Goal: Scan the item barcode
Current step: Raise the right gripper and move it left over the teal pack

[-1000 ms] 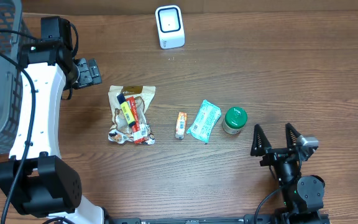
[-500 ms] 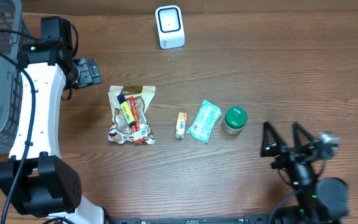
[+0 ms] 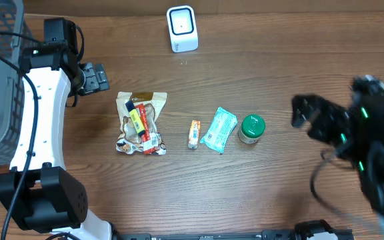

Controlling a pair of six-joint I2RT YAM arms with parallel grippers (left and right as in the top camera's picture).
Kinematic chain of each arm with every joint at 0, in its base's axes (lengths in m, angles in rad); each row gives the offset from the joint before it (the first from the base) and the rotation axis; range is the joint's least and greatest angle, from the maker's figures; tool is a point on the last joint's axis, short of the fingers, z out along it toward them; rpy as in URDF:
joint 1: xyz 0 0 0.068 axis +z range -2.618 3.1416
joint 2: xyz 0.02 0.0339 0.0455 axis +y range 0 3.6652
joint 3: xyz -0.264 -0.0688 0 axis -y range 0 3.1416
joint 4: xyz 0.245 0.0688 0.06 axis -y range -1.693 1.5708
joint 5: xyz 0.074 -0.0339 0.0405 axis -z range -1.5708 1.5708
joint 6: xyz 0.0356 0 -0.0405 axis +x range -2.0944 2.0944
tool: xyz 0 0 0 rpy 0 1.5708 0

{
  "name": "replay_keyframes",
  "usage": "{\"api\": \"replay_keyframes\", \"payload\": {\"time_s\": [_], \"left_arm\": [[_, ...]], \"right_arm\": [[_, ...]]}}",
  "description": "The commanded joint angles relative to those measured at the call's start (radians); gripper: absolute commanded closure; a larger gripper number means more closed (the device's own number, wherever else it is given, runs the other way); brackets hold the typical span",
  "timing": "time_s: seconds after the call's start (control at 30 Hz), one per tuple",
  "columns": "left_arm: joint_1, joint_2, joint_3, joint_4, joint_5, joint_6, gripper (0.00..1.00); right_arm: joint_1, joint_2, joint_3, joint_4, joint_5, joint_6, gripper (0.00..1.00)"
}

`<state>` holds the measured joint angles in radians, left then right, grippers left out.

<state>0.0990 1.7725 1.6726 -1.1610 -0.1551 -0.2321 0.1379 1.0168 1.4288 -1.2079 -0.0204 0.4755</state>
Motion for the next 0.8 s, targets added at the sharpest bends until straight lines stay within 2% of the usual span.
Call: {"api": "replay_keyframes", "payload": {"time_s": [0.0,0.07,0.13,0.17,0.2,0.23,0.27,0.5,0.77], "left_arm": [[-0.001,-0.014,-0.001,-0.002,-0.009,0.008,0.00],[-0.001,-0.014,-0.001,-0.002,-0.009,0.008,0.00],[-0.002,-0.014,-0.001,-0.001,-0.009,0.008,0.00],[-0.002,-0.014,-0.001,-0.002,-0.009,0.008,0.00],[-0.002,-0.014,-0.001,-0.002,-0.009,0.008,0.00],[-0.002,-0.014,-0.001,-0.001,-0.009,0.008,0.00],[-0.002,-0.014,-0.001,-0.002,-0.009,0.008,0.00],[-0.002,-0.014,-0.001,-0.001,-0.009,0.008,0.00],[-0.002,-0.014,-0.001,-0.002,-0.009,0.008,0.00]], "right_arm": [[-0.003,0.121,0.026,0.018,-0.105,0.003,0.00],[-0.003,0.194,0.026,0.053,-0.197,0.004,0.00],[-0.003,0.256,0.026,0.085,-0.286,0.004,0.22],[-0.002,0.283,0.026,0.093,-0.319,0.004,0.45],[-0.002,0.304,0.026,0.097,-0.340,0.004,0.72],[0.002,0.336,0.026,0.100,-0.348,0.008,0.94],[0.007,0.351,0.026,0.102,-0.348,0.008,0.96],[0.166,0.511,0.001,0.134,-0.333,0.020,0.96],[0.332,0.710,-0.016,0.203,-0.248,0.023,0.84]]}}
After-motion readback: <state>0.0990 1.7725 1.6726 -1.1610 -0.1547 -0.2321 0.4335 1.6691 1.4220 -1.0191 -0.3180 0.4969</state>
